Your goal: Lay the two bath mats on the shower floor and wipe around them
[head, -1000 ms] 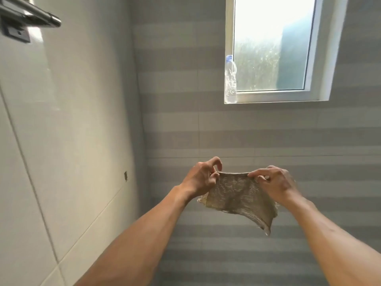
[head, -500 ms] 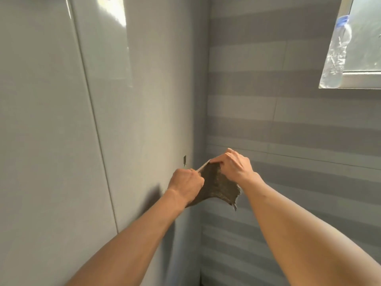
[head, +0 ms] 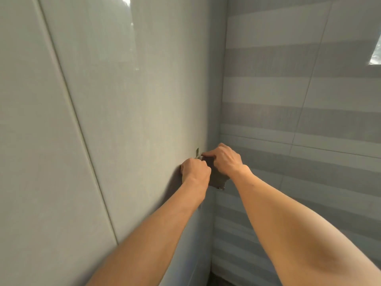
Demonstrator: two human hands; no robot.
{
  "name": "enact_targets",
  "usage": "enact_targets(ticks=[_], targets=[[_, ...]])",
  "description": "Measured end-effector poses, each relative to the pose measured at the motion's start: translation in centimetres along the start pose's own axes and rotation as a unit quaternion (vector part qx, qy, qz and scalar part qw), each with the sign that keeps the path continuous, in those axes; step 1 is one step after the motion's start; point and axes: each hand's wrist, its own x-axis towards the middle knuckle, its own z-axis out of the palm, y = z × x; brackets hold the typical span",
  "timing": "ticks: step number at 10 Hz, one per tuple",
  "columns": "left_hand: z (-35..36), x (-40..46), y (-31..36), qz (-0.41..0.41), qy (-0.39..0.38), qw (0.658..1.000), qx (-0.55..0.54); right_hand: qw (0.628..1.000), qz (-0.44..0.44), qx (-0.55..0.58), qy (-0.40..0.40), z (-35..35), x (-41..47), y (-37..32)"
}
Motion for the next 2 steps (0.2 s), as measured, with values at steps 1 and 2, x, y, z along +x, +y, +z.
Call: enact_targets(ticks=[1,2], targets=[[1.6,-0.2,1.0,0.002,0.002,0.998,-0.06,0.996,0.026,0.085,-0.027,2.5,-1.6,0.8],[3.0,-0.7,2.1,-0.006,-0.025,0.993,-0.111,0.985,0.045,0.164,-0.038,4.5,-2.6,1.5]])
